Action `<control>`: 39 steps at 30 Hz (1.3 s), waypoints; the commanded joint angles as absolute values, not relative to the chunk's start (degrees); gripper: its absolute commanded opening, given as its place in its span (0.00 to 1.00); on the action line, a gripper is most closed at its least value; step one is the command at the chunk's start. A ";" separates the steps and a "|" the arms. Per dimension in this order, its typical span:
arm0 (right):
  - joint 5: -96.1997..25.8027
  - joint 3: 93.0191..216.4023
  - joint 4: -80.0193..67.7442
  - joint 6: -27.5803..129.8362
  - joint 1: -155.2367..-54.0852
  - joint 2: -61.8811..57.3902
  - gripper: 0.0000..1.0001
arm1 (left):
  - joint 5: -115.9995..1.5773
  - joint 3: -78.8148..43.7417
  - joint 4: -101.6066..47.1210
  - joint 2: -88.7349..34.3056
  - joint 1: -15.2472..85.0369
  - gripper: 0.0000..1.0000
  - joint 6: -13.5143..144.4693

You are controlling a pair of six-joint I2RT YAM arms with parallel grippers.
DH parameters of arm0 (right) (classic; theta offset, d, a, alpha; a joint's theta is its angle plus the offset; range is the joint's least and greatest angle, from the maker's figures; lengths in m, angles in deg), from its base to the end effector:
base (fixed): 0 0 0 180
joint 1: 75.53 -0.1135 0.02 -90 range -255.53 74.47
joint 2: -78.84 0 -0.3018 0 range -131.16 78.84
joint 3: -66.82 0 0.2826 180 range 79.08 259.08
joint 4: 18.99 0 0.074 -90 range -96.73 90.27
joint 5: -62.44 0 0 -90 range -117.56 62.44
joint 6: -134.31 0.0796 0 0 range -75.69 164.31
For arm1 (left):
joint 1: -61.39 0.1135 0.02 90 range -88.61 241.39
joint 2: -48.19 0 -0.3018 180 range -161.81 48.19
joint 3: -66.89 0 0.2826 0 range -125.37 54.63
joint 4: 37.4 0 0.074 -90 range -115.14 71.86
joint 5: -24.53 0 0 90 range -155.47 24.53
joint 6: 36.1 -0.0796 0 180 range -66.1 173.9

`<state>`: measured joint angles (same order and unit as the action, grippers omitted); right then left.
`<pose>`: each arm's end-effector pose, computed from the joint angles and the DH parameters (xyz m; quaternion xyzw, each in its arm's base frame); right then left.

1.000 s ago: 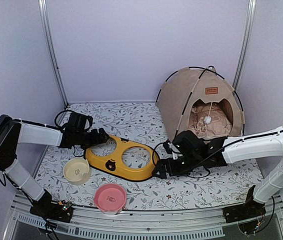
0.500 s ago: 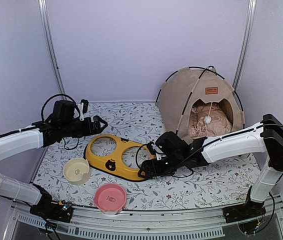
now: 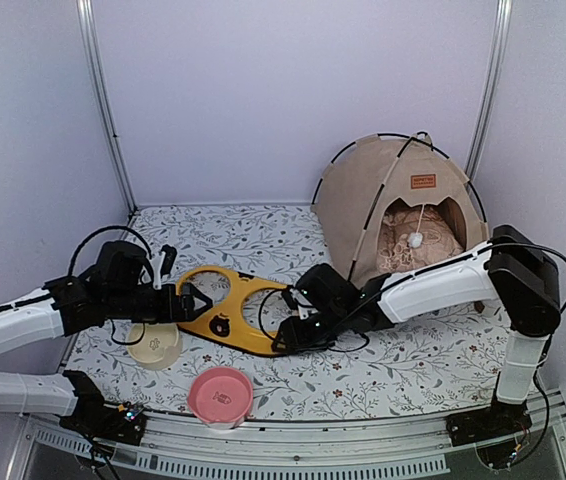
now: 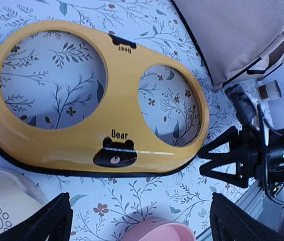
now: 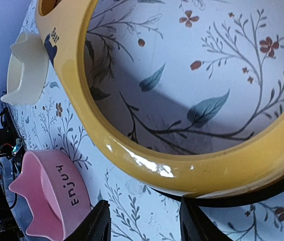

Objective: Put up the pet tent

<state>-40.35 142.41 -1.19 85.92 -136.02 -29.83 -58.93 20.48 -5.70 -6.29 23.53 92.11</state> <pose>0.2059 0.3995 0.1275 -0.1904 0.9176 0.3247 0.1275 0.1856 -0.1558 0.2215 0.0214 0.9041 -0.3018 0.3019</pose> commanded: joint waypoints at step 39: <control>-34.60 160.16 13.89 80.01 -150.57 -37.69 0.65 | -67.99 17.63 -3.48 -10.38 23.76 0.97 89.68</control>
